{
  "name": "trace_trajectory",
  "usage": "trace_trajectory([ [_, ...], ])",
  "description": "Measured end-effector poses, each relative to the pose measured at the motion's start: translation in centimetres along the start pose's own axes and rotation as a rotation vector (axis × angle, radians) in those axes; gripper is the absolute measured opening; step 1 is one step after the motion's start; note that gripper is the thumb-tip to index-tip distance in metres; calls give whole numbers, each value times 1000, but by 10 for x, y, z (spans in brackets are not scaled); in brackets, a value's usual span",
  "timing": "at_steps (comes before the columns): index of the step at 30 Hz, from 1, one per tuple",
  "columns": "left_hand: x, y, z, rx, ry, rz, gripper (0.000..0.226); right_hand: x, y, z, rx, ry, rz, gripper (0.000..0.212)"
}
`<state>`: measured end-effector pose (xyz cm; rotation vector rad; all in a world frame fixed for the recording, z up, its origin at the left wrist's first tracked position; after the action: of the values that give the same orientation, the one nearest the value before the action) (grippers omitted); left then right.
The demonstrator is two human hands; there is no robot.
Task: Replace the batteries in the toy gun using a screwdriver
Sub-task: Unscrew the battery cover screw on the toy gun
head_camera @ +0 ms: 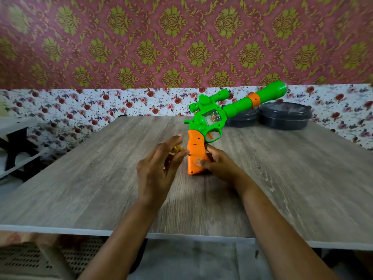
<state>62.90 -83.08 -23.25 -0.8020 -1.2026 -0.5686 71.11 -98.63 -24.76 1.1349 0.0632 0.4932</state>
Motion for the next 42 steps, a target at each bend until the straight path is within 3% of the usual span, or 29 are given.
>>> trace_trajectory([
  [7, 0, -3, -1, -37, 41, -75, 36, -3, 4, 0, 26, 0, -13, 50],
  [21, 2, -2, 0, 5, -48, 19, 27, -6, 8, -1, 27, 9, -18, 50],
  [31, 2, -1, -2, 54, -16, -111, 33, -5, 6, -1, 42, 12, -28, 51],
  [38, 1, 2, 0, 30, -87, -10, 20, -5, 6, 0, 28, 9, -31, 51],
  [42, 2, -1, 0, -49, -125, 29, 26, -5, 6, 0, 37, 16, -23, 51],
])
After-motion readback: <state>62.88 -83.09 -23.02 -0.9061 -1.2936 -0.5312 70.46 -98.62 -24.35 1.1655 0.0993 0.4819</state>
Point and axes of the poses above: each hand's wrist, its own x-axis towards the middle knuckle, its own z-axis out of the back of the hand, y = z × x, the point moved 1 cm from there along x, towards the middle knuckle, and after that the axes turned 6 degrees about -x, right-handed, at the moved point
